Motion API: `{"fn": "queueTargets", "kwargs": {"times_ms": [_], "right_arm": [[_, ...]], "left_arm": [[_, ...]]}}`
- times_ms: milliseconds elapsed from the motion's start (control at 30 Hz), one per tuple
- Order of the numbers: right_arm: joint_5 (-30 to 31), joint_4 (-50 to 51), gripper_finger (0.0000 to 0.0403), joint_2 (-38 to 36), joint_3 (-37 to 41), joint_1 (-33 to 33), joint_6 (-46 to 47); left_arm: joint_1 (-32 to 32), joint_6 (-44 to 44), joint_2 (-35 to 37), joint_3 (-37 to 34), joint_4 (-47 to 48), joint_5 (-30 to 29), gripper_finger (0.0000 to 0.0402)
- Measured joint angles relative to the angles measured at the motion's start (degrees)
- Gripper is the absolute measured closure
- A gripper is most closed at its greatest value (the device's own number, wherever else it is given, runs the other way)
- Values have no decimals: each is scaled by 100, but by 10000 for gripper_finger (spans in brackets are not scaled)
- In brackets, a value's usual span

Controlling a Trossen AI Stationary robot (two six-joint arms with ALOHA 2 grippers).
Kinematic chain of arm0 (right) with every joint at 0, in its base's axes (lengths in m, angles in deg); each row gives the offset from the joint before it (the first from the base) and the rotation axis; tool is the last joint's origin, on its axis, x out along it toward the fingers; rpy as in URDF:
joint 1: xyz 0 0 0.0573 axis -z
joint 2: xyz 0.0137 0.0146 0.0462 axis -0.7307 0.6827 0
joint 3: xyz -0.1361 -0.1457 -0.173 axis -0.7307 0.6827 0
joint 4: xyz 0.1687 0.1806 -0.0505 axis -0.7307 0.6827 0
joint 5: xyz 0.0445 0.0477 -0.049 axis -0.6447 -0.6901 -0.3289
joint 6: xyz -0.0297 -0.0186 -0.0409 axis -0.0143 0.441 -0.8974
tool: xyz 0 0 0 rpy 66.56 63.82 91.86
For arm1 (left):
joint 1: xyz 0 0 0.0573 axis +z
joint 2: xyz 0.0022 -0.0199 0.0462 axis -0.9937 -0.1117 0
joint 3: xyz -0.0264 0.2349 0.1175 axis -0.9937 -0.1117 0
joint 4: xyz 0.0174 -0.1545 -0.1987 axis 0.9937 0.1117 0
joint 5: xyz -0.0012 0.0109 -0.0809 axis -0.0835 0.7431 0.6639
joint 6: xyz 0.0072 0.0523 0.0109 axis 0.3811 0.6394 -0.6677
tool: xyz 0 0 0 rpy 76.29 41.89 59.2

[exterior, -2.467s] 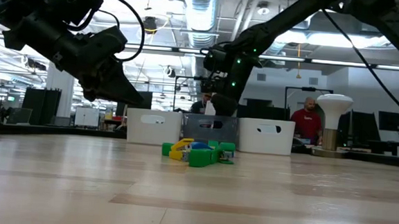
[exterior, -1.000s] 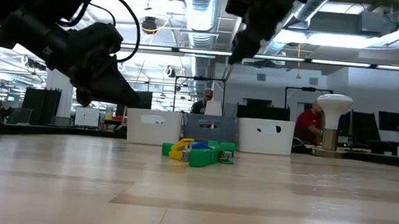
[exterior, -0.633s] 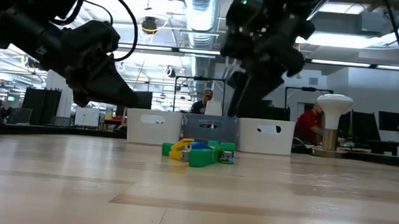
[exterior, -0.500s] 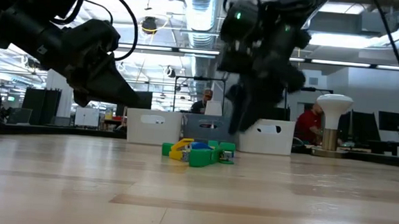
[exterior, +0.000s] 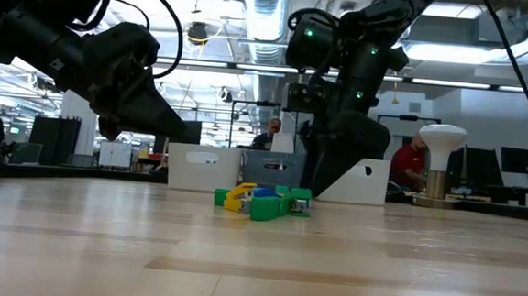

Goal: Pick and place Stapler, Stapler remover, tape
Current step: Put the blue stapler into the black bin

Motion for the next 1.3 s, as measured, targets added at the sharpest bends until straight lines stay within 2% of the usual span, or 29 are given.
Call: {"fn": "queueTargets", "kwargs": {"times_ms": [533,833,1133,1300], "right_arm": [[67,-511,99,2,0,-74,-173],[-107,-530,97,16,0,-26,-176],[-201,-653,97,651,-42,25,-188],[-276,-717,97,720,-52,26,-134]], "left_arm": [[0,0,2,2,-33,1,314],[0,1,2,4,-37,2,314],[0,2,7,7,-50,2,314],[0,15,7,4,-53,2,314]]}}
